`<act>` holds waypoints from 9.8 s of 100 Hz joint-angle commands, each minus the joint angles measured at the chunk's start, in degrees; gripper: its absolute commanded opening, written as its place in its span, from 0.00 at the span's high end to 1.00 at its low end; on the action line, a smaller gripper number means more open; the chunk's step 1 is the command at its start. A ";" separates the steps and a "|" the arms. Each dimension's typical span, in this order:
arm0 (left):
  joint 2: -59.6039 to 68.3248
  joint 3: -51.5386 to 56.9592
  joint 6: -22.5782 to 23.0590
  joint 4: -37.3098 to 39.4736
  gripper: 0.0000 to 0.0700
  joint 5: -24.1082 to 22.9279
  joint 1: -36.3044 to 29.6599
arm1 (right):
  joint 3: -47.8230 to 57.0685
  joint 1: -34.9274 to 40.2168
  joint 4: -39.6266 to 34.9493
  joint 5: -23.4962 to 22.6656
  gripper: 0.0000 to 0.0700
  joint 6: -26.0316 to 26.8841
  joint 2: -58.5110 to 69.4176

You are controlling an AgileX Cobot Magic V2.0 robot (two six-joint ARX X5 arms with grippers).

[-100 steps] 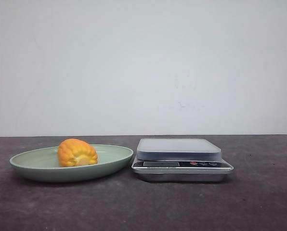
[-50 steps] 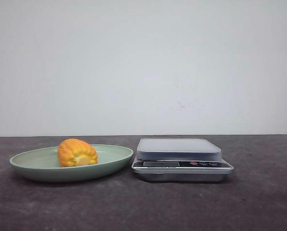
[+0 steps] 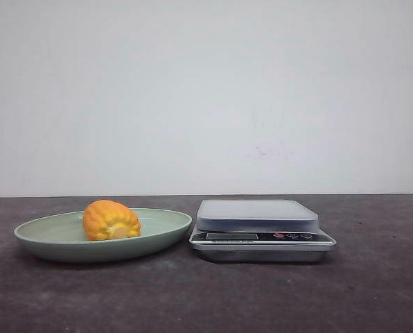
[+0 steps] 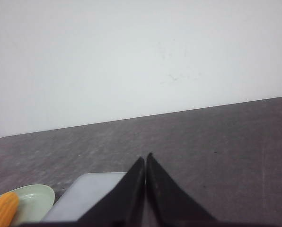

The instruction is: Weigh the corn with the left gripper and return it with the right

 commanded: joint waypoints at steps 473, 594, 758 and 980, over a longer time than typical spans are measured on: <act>77.70 72.91 6.16 -1.16 0.98 8.52 -23.54 | 50.07 1.42 -37.97 -12.00 0.06 -6.14 27.32; 119.12 95.21 10.38 -33.70 0.98 2.36 -32.65 | 50.07 1.40 -42.95 -12.02 0.06 -5.90 27.32; 120.74 129.98 24.70 -60.33 0.24 -7.21 -31.45 | 50.05 1.40 -44.48 -11.58 0.06 -7.28 27.32; 47.12 93.35 33.46 -68.91 1.00 -21.42 -33.48 | 51.19 18.03 -6.71 -3.30 0.36 6.75 54.97</act>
